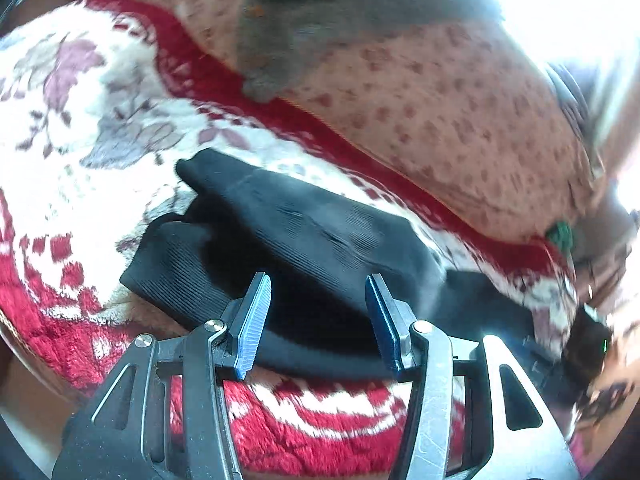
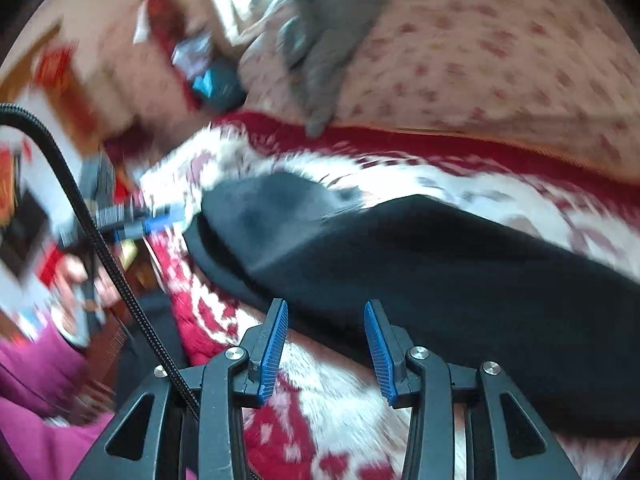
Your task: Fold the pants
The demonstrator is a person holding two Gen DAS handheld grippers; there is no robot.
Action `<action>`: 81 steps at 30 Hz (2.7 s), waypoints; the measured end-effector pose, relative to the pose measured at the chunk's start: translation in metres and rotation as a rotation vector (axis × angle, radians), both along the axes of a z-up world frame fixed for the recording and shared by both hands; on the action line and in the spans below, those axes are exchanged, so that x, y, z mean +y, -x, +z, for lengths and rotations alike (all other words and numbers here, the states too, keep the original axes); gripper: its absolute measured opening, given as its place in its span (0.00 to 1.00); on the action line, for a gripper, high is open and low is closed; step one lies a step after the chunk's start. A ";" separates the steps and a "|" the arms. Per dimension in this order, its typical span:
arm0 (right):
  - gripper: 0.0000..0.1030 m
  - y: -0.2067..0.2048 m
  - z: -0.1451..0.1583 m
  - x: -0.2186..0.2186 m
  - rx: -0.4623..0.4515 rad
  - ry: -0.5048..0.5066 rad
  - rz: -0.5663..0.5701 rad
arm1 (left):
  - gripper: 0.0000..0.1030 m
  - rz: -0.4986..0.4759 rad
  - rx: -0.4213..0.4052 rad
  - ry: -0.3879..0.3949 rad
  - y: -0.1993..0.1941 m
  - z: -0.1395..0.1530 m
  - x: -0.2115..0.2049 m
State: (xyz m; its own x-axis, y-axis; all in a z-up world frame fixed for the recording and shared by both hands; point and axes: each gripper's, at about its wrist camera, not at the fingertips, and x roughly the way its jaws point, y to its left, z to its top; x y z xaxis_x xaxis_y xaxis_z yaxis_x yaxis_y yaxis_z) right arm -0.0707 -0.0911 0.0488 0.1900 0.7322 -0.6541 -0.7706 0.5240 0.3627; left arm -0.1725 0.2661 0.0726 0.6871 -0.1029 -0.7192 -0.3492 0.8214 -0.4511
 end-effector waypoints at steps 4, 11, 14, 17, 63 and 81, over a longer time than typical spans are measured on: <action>0.40 0.022 -0.004 0.038 -0.129 0.090 0.080 | 0.47 0.099 0.004 0.067 -0.007 -0.016 0.020; 0.45 0.039 -0.020 0.076 -0.318 0.205 0.146 | 0.47 0.144 0.008 0.115 -0.028 -0.034 0.037; 0.45 0.035 -0.027 0.079 -0.304 0.225 0.145 | 0.47 0.162 -0.015 0.126 -0.040 -0.032 0.042; 0.45 0.029 -0.029 0.079 -0.296 0.223 0.128 | 0.48 0.173 -0.022 0.133 -0.047 -0.029 0.044; 0.38 0.043 -0.021 0.066 -0.373 0.207 0.144 | 0.48 0.098 -0.045 -0.248 0.038 0.007 -0.035; 0.38 0.028 -0.029 0.073 -0.405 0.264 0.119 | 0.49 -0.036 0.074 -0.046 0.011 -0.031 -0.064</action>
State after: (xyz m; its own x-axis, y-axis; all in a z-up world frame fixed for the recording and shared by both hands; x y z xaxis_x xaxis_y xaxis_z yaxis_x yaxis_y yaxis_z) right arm -0.0985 -0.0180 0.0195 0.3922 0.5836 -0.7111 -0.8824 0.4570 -0.1116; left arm -0.1833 0.2022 0.0419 0.6286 -0.0926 -0.7722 -0.3499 0.8531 -0.3871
